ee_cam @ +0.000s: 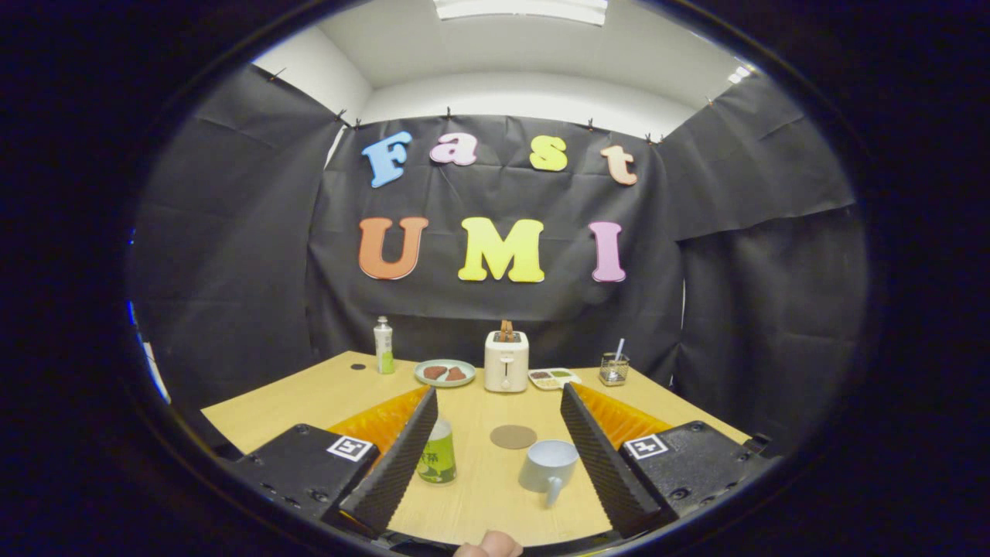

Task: Take the bottle from table, then pour the juice into the cup, finally place the bottle on the coaster

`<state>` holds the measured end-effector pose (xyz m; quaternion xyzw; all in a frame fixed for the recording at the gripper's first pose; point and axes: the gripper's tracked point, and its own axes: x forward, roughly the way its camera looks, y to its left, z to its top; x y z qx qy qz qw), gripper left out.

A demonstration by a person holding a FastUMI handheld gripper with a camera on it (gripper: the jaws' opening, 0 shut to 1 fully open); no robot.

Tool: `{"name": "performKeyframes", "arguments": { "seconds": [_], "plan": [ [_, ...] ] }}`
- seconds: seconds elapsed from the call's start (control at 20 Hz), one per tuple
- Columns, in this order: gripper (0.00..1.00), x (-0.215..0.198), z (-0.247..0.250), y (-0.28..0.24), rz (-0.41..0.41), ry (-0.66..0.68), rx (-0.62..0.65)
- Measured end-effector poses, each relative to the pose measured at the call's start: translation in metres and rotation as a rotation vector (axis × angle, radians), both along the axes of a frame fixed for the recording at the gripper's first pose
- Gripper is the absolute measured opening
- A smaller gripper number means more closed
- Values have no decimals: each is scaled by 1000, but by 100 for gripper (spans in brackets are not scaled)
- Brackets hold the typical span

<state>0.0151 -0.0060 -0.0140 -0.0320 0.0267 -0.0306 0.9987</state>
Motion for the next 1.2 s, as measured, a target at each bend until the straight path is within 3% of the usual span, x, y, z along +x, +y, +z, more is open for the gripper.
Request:
{"name": "performKeyframes", "arguments": {
  "seconds": [0.15, 0.3, 0.4, 0.6, 1.2],
  "plan": [
    [100, 0, 3, -2, 5, -22, 24],
    [100, 3, -5, -17, -73, 22, -2],
    [100, 12, 2, 15, 24, 2, 23],
    [100, 30, -15, 7, 1, 38, -65],
    [100, 78, -69, 48, 75, 120, 49]
  ]
}}
